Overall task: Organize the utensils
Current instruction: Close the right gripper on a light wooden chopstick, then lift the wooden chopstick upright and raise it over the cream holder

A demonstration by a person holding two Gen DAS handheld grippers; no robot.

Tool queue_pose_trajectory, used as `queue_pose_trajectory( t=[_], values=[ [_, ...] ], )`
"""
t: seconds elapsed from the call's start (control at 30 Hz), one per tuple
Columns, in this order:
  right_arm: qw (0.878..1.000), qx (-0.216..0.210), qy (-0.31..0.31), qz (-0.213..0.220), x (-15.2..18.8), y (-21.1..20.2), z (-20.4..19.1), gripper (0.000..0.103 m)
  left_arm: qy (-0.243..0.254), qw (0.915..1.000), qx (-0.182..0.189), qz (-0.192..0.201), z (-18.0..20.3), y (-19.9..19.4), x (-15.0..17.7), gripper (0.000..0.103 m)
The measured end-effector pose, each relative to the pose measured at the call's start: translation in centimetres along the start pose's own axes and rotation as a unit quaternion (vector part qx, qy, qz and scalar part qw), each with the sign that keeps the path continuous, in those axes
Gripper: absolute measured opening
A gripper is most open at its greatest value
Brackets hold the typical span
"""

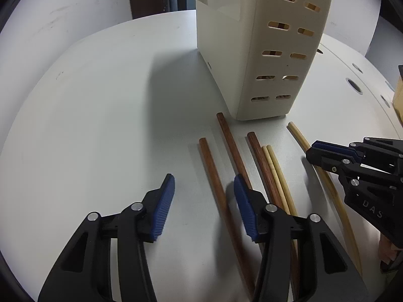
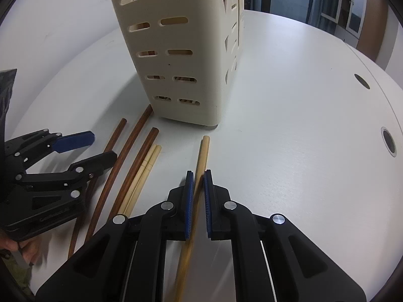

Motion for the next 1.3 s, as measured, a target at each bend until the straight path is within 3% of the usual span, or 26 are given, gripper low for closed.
queue_pose_trajectory(
  t=[0.03,0.1,0.27,0.37,0.47,0.63,0.73,1.0,1.17,1.3],
  values=[
    [1.000,-0.001,0.001,-0.001,-0.1,0.1,0.1,0.008,-0.001,1.0000,0.003,-0.006,0.1,0.1,-0.1,0.041],
    [1.000,-0.006,0.005,-0.004,-0.3,0.2,0.2,0.008,-0.012,0.9998,0.001,-0.015,-0.2,0.2,-0.6,0.018],
    [1.000,-0.017,0.019,-0.006,-0.3,0.2,0.5,0.007,-0.014,0.9996,-0.001,-0.024,-0.5,0.4,-1.1,0.007],
    [0.999,-0.018,0.032,0.002,-0.3,-0.4,0.9,0.007,-0.021,0.9995,0.002,-0.022,-0.9,0.2,-1.2,0.006],
    [0.998,-0.022,0.045,0.029,-1.0,-1.8,1.7,0.007,-0.023,0.9997,0.011,0.004,-0.7,-1.2,-1.7,0.006],
    [0.996,-0.018,0.045,0.072,-1.4,-4.9,1.7,0.007,-0.041,0.9924,0.048,0.105,0.1,-6.8,-3.6,0.006],
    [0.994,-0.019,0.046,0.098,-1.5,-6.7,1.4,0.007,-0.040,0.9872,0.062,0.141,0.7,-9.1,-4.2,0.006],
    [0.985,-0.019,0.040,0.164,-2.3,-10.8,1.5,0.006,-0.018,0.9771,0.072,0.199,1.5,-12.4,-5.7,0.006],
    [0.975,-0.016,0.033,0.217,-3.2,-13.0,1.6,0.006,-0.006,0.9663,0.075,0.246,3.0,-15.5,-6.4,0.006],
    [0.970,-0.014,0.031,0.242,-4.1,-14.4,1.5,0.006,0.009,0.9640,0.069,0.257,4.6,-16.7,-7.5,0.006]
  ],
)
Point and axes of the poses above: each gripper's, at about its wrist camera, not at the fingertips, and y roughly the way its jaws point, z to its right, x to its underside, the point moved 8 cm from there along y, roughly the way its jaws point, and after that the axes turned 8 degrees about x, right-handed, at the moved point
